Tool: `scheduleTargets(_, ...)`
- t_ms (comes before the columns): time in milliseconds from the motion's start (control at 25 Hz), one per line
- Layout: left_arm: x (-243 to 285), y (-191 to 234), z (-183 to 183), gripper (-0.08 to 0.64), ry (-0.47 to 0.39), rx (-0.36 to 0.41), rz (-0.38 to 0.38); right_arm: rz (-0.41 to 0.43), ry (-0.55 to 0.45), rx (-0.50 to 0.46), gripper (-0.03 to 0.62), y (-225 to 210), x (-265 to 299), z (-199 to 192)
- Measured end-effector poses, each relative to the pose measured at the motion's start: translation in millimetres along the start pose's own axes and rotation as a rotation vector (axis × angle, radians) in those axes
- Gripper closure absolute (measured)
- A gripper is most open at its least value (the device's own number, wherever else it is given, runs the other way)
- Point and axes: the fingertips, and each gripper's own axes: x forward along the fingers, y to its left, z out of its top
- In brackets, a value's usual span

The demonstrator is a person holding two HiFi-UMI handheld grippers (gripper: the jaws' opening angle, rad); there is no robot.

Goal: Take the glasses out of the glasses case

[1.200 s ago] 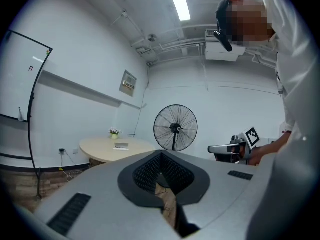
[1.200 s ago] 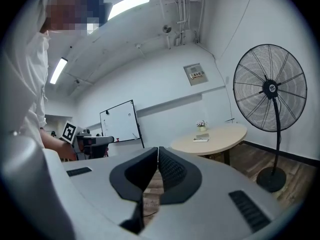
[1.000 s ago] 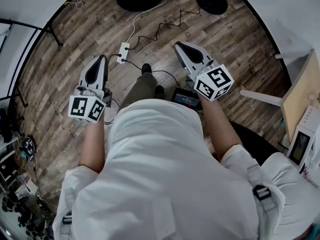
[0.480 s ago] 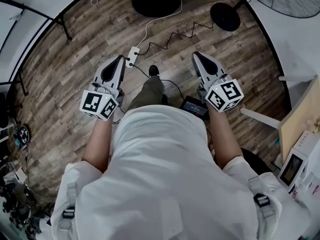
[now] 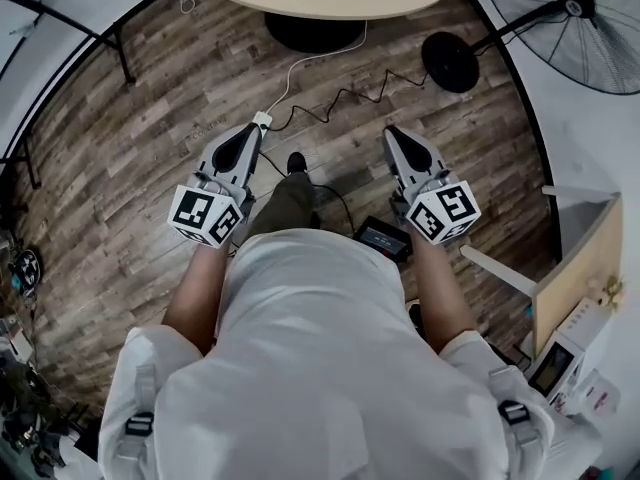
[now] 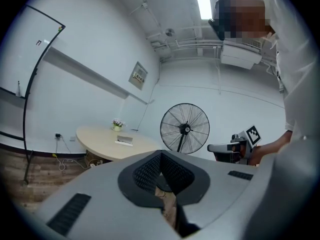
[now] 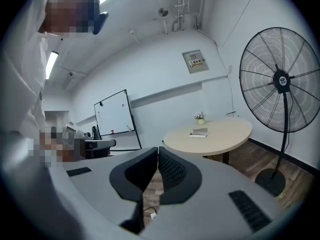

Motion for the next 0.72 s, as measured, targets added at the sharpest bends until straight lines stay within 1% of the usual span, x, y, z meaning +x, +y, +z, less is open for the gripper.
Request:
scheduleTargets(120, 32.3, 23.8, 4.4, 0.548, -0.010, -0.022, 0.005, 0.006, 0.033, -0.008, 0.568, -20.2, 30.6, 9.7)
scheduleTargets(280, 70.1, 59.6, 1.5, 0.548, -0.006, -0.043, 0.022, 0.008, 0.072, -0.025, 0.568, -44.3, 66.8, 22.5)
scheduleTargets(480, 98.6, 108.1, 6.3, 0.548, -0.027, -0.093, 0.065, 0.005, 0.116, -0.053, 0.568, -65.3, 103.4, 40.1)
scheduleTargets(600, 108.8, 127.0, 16.3, 0.548, -0.042, -0.104, 0.067, -0.005, 0.117, -0.067, 0.568, -73.5, 122.1, 52.7)
scheduleTargets(720, 120.0, 137.3, 24.4, 0.548, -0.047, -0.105, 0.048, -0.017, 0.100, -0.080, 0.566, -79.6, 137.9, 68.7)
